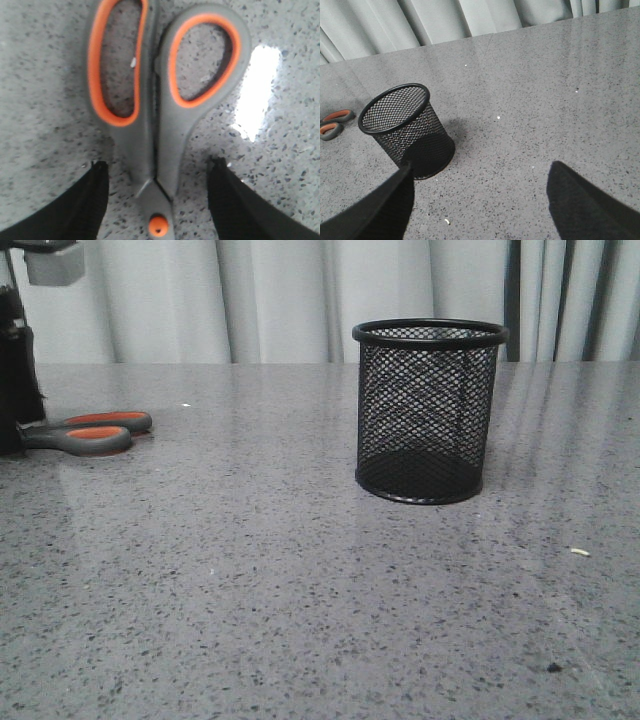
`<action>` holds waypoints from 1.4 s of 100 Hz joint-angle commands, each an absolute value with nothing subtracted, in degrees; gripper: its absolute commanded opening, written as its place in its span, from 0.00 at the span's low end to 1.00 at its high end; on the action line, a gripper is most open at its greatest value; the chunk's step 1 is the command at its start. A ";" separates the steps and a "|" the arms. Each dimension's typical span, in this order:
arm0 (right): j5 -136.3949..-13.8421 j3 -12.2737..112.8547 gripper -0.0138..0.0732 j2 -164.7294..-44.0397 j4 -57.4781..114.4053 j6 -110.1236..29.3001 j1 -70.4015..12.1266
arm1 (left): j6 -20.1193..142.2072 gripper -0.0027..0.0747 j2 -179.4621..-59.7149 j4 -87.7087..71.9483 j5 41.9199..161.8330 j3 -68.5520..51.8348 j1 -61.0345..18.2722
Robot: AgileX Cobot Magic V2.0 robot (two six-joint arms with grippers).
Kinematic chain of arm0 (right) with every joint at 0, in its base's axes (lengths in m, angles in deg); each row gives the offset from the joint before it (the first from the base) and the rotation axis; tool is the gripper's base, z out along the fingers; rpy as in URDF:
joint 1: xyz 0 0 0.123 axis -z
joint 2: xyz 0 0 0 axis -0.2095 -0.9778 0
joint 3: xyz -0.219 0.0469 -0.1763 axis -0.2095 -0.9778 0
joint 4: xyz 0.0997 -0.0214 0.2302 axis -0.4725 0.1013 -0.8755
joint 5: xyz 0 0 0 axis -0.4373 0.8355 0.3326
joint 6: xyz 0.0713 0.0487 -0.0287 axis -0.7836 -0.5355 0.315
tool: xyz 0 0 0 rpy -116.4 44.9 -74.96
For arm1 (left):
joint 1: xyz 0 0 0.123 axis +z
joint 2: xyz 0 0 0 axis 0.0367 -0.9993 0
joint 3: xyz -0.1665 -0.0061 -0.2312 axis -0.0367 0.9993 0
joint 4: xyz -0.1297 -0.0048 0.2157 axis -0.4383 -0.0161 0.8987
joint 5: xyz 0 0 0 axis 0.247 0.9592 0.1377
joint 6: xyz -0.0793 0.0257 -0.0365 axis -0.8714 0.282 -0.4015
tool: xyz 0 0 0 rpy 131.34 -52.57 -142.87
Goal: Put scissors into bucket
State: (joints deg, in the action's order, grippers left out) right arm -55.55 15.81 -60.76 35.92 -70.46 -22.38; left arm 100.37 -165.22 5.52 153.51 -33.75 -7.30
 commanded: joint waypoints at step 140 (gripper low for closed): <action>-59.93 17.72 0.72 -61.81 8.62 -53.39 -27.82 | 100.20 0.09 -150.09 -6.21 151.07 -35.61 -8.51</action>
State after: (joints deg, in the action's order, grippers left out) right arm -54.35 15.81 -60.76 18.22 -60.37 -26.32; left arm 100.40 -156.45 -1.35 153.97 -34.23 -7.22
